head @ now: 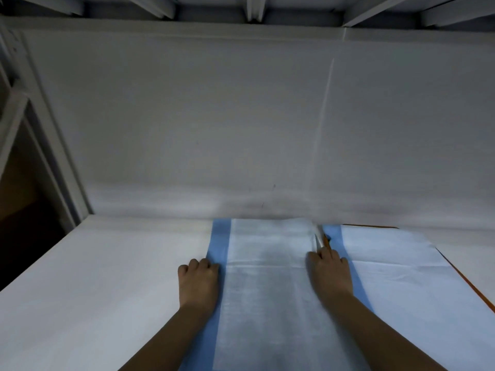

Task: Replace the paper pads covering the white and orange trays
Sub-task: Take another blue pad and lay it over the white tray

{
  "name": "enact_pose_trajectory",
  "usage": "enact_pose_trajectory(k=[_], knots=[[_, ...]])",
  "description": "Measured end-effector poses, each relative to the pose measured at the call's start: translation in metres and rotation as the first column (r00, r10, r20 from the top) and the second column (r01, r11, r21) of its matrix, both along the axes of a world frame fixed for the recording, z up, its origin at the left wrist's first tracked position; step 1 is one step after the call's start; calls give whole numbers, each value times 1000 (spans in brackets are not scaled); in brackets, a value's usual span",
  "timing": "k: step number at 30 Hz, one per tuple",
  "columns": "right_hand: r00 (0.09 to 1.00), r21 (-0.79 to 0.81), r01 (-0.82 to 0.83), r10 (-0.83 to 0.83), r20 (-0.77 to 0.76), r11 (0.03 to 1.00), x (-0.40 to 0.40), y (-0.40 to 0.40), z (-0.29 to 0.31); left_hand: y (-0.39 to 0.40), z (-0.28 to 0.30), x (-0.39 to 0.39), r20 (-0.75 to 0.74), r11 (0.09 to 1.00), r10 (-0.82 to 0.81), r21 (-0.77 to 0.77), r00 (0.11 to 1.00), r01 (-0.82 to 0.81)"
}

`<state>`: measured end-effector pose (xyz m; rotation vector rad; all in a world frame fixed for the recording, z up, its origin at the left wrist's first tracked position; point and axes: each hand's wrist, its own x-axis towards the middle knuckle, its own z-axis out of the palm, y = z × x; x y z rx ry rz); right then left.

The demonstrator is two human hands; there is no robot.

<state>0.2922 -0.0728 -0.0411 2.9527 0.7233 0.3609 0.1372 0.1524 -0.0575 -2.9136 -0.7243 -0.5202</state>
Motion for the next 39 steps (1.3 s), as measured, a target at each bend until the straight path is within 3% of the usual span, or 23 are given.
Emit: enact_pose_trajectory(k=[6, 9, 11, 14, 16, 18, 22, 24, 26, 28, 30, 33, 39], knots=[[998, -56, 66, -66, 12, 996, -1, 2, 0, 2, -2, 3, -5, 1000, -10, 13, 1000, 10], [995, 119, 32, -43, 92, 992, 2, 7, 0, 0, -1, 5, 53, 1000, -7, -4, 999, 8], [994, 198, -91, 75, 84, 976, 7, 19, 0, -5, -2, 17, 47, 996, -86, -16, 995, 87], [957, 246, -240, 271, -101, 939, 15, 43, -10, -19, 2, 50, -73, 960, -222, -190, 972, 205], [919, 225, -165, 233, -319, 960, 21, 51, -21, -21, -5, 68, -121, 925, -264, -313, 957, 216], [909, 198, -80, 153, -388, 977, 23, 50, -28, -19, -14, 75, -185, 915, -240, -370, 953, 159], [930, 240, 44, 47, -364, 970, 24, 45, -30, -14, -17, 69, -192, 916, -46, -400, 980, -35], [971, 271, 60, 7, -240, 961, 24, 50, -32, -15, -15, 70, -166, 916, 11, -395, 986, -76], [990, 353, -16, 63, -123, 935, 25, 63, -28, -14, -9, 80, -78, 945, -33, -328, 996, 5], [965, 399, -199, 251, -81, 895, 36, 78, -29, -9, -7, 100, -61, 961, -177, -227, 982, 159], [910, 320, -341, 396, -122, 884, 47, 89, -29, -6, -6, 119, -107, 946, -286, -189, 952, 263], [865, 222, -405, 450, -223, 887, 59, 88, -34, 3, -13, 133, -170, 922, -355, -225, 919, 314], [896, 216, -243, 304, -324, 946, 69, 68, -36, 17, -22, 127, -184, 917, -287, -338, 940, 213]])
